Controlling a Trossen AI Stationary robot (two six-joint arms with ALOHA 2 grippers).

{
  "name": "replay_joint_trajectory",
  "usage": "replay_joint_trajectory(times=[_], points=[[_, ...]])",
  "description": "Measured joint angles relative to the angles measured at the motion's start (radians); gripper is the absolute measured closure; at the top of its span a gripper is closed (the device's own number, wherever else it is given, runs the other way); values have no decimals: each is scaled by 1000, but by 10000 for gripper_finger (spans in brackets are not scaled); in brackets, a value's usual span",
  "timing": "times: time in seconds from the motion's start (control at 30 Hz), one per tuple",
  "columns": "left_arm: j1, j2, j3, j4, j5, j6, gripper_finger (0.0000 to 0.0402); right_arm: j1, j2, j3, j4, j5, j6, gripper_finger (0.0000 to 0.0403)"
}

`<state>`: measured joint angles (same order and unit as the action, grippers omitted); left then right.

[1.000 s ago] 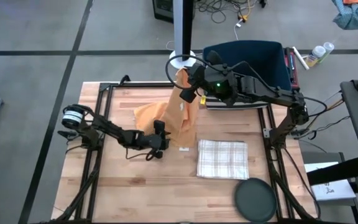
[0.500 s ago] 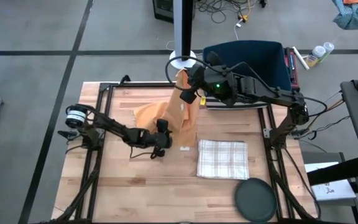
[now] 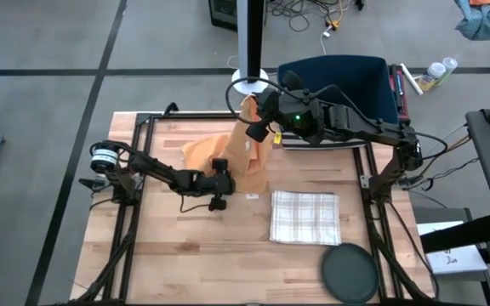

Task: Fold kitchen towel into neat rectangle
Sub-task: Fold the orange towel

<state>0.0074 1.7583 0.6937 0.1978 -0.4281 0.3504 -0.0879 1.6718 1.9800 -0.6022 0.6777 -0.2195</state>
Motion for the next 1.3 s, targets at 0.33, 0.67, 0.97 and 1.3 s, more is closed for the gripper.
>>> replay_joint_trajectory(times=[0.33, 0.67, 0.97, 1.3], points=[[-2, -312, 22, -190, -13, -33, 400, 0, 0, 16, -64, 2, -16, 403], [-3, -653, 31, -295, -27, -31, 401, 0, 0, 21, -78, 2, -70, 403], [-2, -743, 30, -222, -35, -50, 401, 0, 0, 22, -69, 2, -96, 403], [-4, -835, 253, -346, -34, -16, 401, 39, 0, 168, -28, -66, -164, 403]])
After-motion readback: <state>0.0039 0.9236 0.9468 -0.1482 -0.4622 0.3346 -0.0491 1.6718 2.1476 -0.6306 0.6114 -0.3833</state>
